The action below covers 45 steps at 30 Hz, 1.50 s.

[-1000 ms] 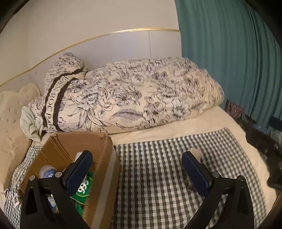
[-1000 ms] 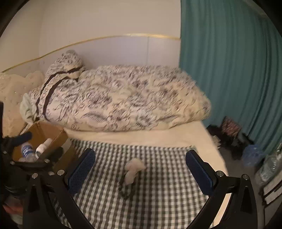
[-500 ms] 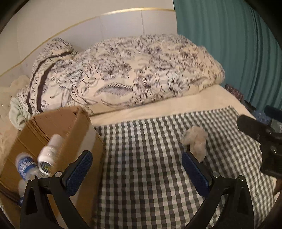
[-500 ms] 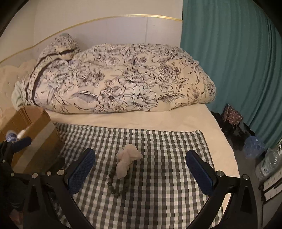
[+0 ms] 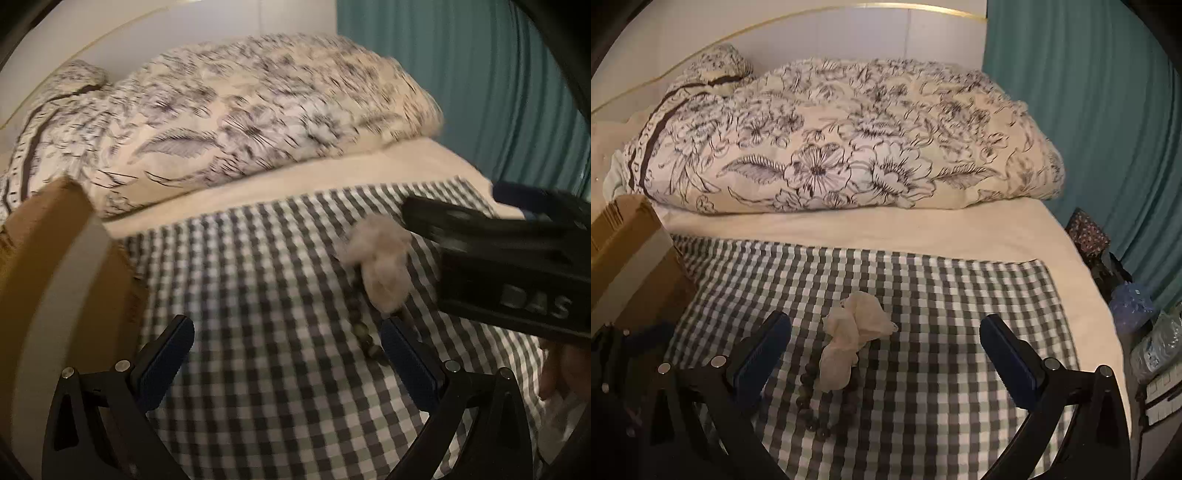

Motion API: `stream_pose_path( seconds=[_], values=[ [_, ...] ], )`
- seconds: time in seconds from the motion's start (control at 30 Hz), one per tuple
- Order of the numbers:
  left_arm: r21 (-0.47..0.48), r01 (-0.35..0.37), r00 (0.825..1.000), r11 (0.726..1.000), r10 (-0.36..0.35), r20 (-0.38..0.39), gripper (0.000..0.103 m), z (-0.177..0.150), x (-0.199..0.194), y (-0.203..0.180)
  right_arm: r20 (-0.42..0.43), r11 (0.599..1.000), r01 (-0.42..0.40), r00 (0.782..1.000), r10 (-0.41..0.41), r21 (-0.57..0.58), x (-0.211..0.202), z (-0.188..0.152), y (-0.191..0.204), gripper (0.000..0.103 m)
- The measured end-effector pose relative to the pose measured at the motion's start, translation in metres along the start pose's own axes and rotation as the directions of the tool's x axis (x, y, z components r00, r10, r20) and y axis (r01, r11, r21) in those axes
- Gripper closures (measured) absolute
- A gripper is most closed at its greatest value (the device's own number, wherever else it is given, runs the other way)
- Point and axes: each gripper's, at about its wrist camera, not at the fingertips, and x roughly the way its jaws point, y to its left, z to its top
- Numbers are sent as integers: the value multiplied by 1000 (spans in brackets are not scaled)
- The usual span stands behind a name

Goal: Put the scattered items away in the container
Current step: 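Grasp the bead bracelet with the left tool while the right tool grasps the cream cloth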

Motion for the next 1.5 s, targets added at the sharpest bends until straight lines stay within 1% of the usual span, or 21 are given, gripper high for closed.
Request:
stream_pose_path(
  seconds=[0.13,0.27,0.33,0.37,0.4,0.47,0.57,0.83,0.9,0.97,1.03,1.07,1.1,1.13,1.17,1.2,1.27,1.3,1.33,1.4,1.5],
  values=[
    [31,17,1000,999,-16,-16,0,-5,12,-11,-38,1000,-6,999,5,-20,20,-1,4,5],
    [18,54,998,998,-53,-30,0,-6,22,-15,-79,999,-31,996,32,12,37,-2,1,19],
    [7,67,997,998,-67,-34,0,-5,26,-16,-98,1000,-22,995,23,10,45,-3,1,44],
    [0,75,997,997,-75,-35,0,-5,28,-16,-110,1000,-17,994,17,6,49,-4,0,70],
    [-8,81,996,997,-81,-38,0,-4,31,-16,-123,1000,-14,992,14,3,53,-5,-1,88],
    [-11,88,995,996,-89,-46,0,-3,36,-18,-126,1000,-11,992,12,7,56,-6,-6,95],
    [-15,105,993,994,-106,-55,0,-2,45,-23,-94,999,4,996,-1,34,52,-6,-19,99],
    [-3,123,988,992,-122,-96,0,-1,76,-43,-50,997,31,998,-27,77,38,-3,-55,99],
    [9,111,990,994,-110,-92,0,-1,80,-46,-62,997,13,998,-9,75,40,-3,-58,99],
    [-6,122,988,992,-122,-96,0,2,82,-44,-94,997,-27,995,34,73,47,-5,-57,99],
    [-27,131,986,991,-133,-99,1,3,83,-41,-131,993,-73,988,84,88,57,-7,-55,92],
    [-35,133,986,990,-136,-98,6,3,82,-39,-137,991,-94,985,106,96,59,-9,-54,73],
    [-39,127,987,991,-130,-95,9,4,82,-37,-132,989,-112,983,125,101,60,-10,-52,48],
    [-43,122,988,992,-126,-91,17,4,81,-36,-119,986,-130,983,143,107,59,-11,-50,38],
    [-44,123,988,991,-126,-88,29,5,80,-35,-106,983,-144,982,156,112,58,-12,-49,31],
    [-44,120,989,992,-123,-86,35,5,79,-34,-97,981,-154,981,165,117,57,-12,-48,31],
    [-55,113,989,992,-118,-84,61,7,77,-28,-96,980,-160,981,171,116,57,-12,-46,31],
    [-63,114,989,991,-119,-86,68,7,77,-25,-96,980,-163,980,174,116,57,-12,-45,31],
    [-74,115,989,991,-122,-87,81,8,76,-21,-96,979,-168,979,179,115,58,-12,-43,31],
    [-100,120,987,988,-129,-99,81,9,76,-12,-105,977,-179,976,192,115,59,-12,-40,31],
    [-108,73,991,991,-84,-103,83,7,72,-1,-107,972,-203,971,216,119,58,-14,-33,31]
  ],
)
